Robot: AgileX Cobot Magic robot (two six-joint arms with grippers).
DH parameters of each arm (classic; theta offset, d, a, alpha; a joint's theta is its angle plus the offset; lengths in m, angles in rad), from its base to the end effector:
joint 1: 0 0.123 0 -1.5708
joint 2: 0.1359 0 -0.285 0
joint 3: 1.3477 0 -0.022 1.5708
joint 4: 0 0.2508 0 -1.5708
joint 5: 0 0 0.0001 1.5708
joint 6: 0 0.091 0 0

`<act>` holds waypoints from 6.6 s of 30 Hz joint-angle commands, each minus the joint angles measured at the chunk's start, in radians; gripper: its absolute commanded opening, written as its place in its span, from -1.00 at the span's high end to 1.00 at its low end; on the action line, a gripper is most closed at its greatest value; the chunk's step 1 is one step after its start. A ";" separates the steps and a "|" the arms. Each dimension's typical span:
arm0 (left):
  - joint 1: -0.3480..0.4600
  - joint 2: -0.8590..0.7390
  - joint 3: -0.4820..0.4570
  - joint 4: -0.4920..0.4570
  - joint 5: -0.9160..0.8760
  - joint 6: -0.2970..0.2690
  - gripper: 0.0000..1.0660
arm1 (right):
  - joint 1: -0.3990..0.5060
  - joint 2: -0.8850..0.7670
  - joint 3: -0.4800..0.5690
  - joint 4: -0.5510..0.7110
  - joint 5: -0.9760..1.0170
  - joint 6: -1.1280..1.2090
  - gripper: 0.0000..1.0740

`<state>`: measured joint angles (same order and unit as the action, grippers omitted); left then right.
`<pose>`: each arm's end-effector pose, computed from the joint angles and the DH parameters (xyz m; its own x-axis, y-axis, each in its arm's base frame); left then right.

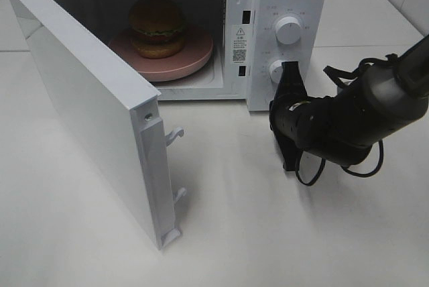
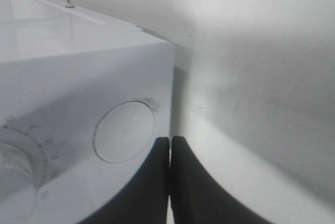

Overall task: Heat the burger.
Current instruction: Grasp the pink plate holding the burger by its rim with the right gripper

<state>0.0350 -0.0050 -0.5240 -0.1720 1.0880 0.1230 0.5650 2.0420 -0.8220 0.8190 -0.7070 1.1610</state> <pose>-0.0098 -0.0142 0.2826 -0.4441 0.0265 -0.8956 0.1198 0.9923 -0.0300 0.3227 0.1535 0.0937 -0.0069 0.9993 -0.0380 0.5005 0.0363 0.8650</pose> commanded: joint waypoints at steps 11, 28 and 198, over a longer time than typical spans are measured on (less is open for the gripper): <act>-0.001 -0.015 0.003 -0.007 -0.014 -0.001 -0.86 | -0.005 -0.236 0.141 -0.037 0.153 -0.357 1.00; -0.001 -0.015 0.003 -0.007 -0.014 -0.001 -0.86 | -0.012 -0.389 0.139 -0.099 0.641 -1.055 1.00; -0.001 -0.015 0.003 -0.007 -0.014 -0.001 -0.86 | 0.055 0.353 -1.144 -0.944 1.201 -2.185 -0.45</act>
<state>0.0350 -0.0050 -0.5240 -0.1720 1.0880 0.1230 0.6260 2.3840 -1.9420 -0.1370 0.4830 -1.0380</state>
